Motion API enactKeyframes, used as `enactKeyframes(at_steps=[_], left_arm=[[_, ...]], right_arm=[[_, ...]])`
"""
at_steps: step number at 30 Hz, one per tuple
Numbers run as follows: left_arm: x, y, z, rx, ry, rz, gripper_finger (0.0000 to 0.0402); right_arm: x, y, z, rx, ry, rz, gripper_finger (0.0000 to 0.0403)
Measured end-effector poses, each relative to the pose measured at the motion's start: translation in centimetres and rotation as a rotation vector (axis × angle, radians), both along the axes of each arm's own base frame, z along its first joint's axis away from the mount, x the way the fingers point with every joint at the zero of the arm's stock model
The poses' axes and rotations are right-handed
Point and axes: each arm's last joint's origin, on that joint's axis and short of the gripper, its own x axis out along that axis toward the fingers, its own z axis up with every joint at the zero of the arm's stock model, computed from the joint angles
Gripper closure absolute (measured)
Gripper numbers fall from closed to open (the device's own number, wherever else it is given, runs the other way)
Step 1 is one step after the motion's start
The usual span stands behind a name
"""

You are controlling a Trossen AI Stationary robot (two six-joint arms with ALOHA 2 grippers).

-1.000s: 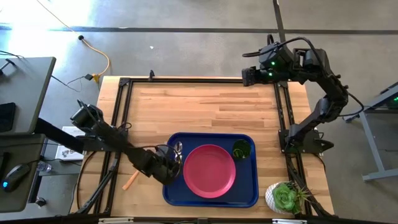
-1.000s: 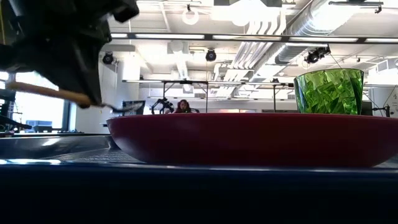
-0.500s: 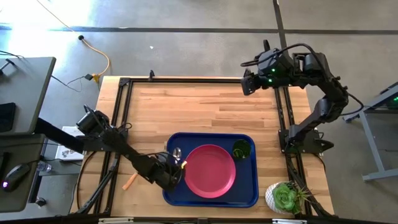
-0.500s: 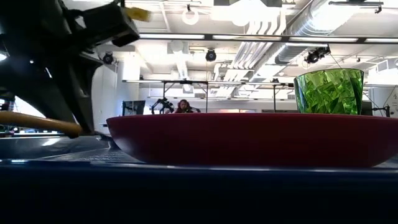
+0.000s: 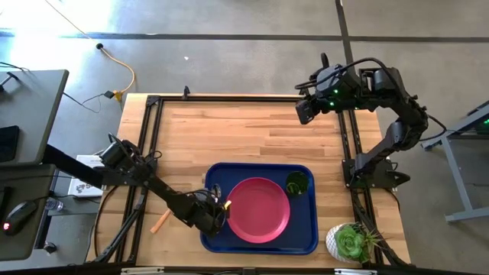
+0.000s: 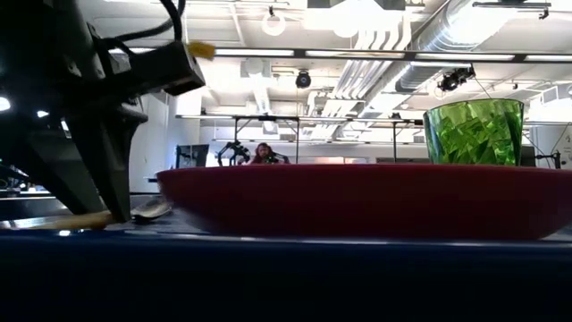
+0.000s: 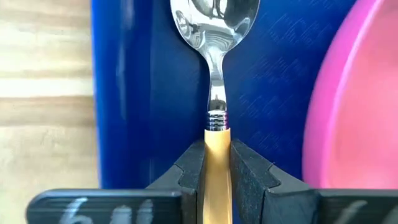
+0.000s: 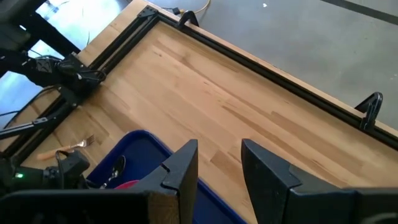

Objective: Pick and place plate/cup/fork/spoon on tray
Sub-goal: Put the yellow spoon on the blue tray to the left side of the pink plate

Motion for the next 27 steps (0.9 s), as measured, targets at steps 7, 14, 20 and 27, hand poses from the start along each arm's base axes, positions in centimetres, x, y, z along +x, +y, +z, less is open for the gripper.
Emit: enactKeyframes(at_steps=[7, 14, 20, 27], left_arm=[[-0.17, 0.02, -0.12, -0.004, 0.037, -0.031, 0.0356], [-0.23, 0.08, -0.03, 0.004, 0.045, -0.062, 0.0356], [-0.28, 0.10, -0.05, 0.001, 0.052, -0.064, 0.0355], [-0.24, 0.08, -0.05, -0.007, 0.050, -0.059, 0.0335]], right_arm=[[-0.01, -0.01, 0.01, -0.013, 0.007, 0.015, 0.0289], [-0.02, -0.03, 0.02, -0.018, 0.008, 0.009, 0.0289], [-0.02, -0.03, 0.02, -0.013, 0.005, 0.004, 0.0289], [-0.02, -0.01, 0.01, -0.008, 0.004, 0.006, 0.0289]])
